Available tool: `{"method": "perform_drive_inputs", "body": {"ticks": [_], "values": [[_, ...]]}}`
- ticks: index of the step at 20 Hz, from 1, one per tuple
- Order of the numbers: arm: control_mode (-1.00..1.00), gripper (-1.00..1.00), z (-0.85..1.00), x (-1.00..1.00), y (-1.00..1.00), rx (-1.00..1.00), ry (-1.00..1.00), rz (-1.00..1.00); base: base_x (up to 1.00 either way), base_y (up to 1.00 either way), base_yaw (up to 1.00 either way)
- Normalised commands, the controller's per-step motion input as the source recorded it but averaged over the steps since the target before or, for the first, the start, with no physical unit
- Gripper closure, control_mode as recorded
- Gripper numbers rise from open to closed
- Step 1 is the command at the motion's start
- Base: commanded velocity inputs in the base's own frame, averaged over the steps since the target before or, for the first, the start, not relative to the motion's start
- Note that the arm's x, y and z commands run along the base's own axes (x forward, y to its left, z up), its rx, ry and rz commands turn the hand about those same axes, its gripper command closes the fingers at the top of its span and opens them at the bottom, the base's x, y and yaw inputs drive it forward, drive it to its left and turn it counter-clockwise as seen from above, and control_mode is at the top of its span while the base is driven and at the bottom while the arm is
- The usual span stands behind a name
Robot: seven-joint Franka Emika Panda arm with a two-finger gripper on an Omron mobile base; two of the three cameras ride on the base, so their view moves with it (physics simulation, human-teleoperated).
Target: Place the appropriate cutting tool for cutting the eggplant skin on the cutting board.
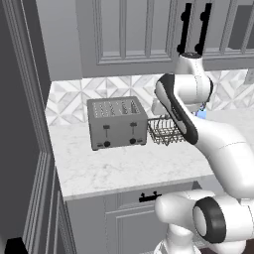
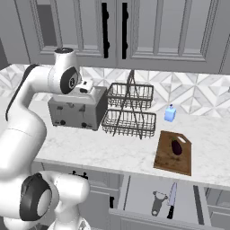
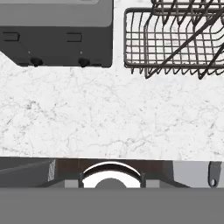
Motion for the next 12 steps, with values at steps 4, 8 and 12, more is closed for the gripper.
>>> {"method": "perform_drive_inputs", "body": {"ticks": [4,8,12], "values": [[-1.0,-1.0,-0.03,-0.12,0.0,-0.01,-0.01,0.0,0.0,0.0,0.0],[-1.0,-1.0,-0.32,-0.39,-0.51,0.0,0.01,-0.02,0.0,0.0,0.0],[-1.0,-1.0,-0.24,-0.5,-1.0,0.02,0.03,0.0,0.0,0.0,0.0]]}}
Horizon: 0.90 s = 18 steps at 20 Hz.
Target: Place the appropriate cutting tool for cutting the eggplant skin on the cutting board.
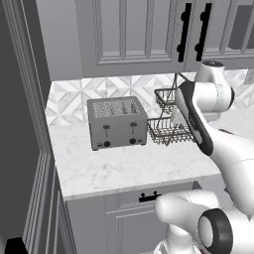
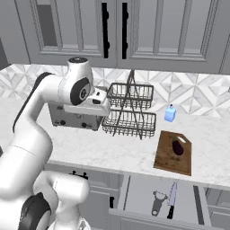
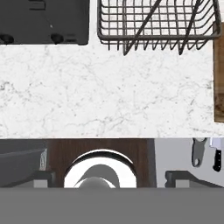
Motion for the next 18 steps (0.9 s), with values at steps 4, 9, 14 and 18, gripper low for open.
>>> {"method": "perform_drive_inputs", "body": {"ticks": [4,9,14,18], "values": [[-1.0,-1.0,-0.22,-0.32,-1.0,0.02,0.09,0.0,0.0,0.0,0.0],[-1.0,-1.0,-0.39,-0.04,-1.0,0.0,0.16,0.0,0.0,0.0,0.0],[-1.0,-1.0,-0.61,-0.23,-0.95,0.0,0.17,-0.03,0.0,0.0,0.0],[-1.0,-1.0,-0.73,-0.83,-0.82,0.0,0.02,-0.12,0.0,0.0,0.0]]}}
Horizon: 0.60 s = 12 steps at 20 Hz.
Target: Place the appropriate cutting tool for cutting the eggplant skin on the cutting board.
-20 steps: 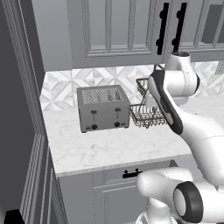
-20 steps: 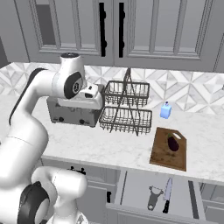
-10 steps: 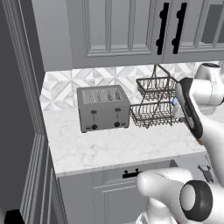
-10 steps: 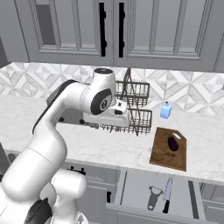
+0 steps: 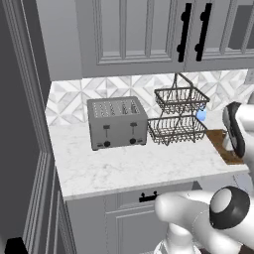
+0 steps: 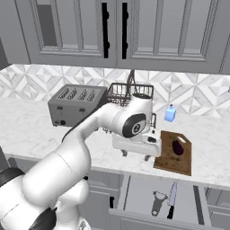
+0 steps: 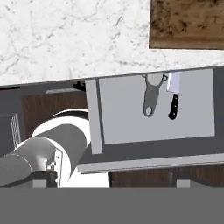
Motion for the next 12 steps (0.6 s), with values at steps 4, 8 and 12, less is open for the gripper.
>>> {"method": "perform_drive_inputs", "body": {"ticks": [4,8,12], "values": [[-1.0,-1.0,-0.89,-0.76,-0.6,0.0,-0.07,-0.17,0.0,0.0,0.0],[-1.0,-1.0,-0.88,-0.14,-0.15,0.0,-0.05,-0.16,0.0,0.0,0.0],[-1.0,-1.0,-0.69,0.08,0.0,0.01,0.0,-0.12,0.0,0.0,0.0]]}}
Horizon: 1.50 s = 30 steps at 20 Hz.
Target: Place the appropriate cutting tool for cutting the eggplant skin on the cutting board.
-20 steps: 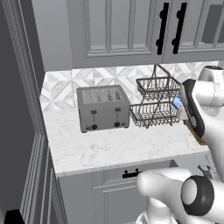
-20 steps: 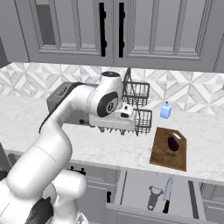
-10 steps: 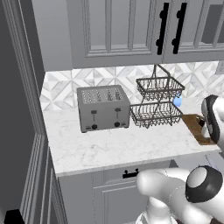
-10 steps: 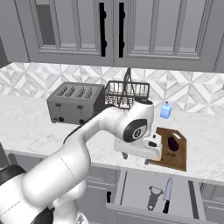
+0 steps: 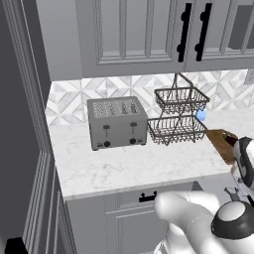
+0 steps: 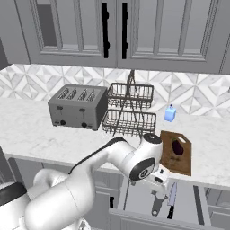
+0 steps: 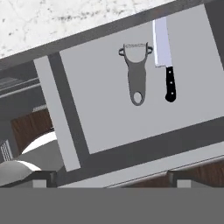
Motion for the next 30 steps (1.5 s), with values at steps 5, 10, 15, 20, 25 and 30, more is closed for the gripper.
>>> {"method": "perform_drive_inputs", "body": {"ticks": [5,10,15,20,25,30], "values": [[-1.0,-1.0,-0.49,0.01,-0.14,0.0,-0.01,-0.03,0.0,0.0,0.0],[-1.0,-1.0,-0.45,0.01,-0.13,-0.01,0.0,0.0,0.0,0.0,0.0],[-1.0,-1.0,-0.22,0.17,-0.04,-0.04,0.0,0.0,0.0,0.0,0.0],[-1.0,-1.0,-0.34,-0.02,-0.21,-0.11,0.0,0.0,0.0,0.0,0.0],[-1.0,-1.0,-0.33,-0.02,-0.26,-0.14,0.0,0.0,0.0,0.0,0.0],[-1.0,-1.0,-0.15,-0.02,-0.27,-0.03,0.0,0.0,0.0,0.0,0.0]]}}
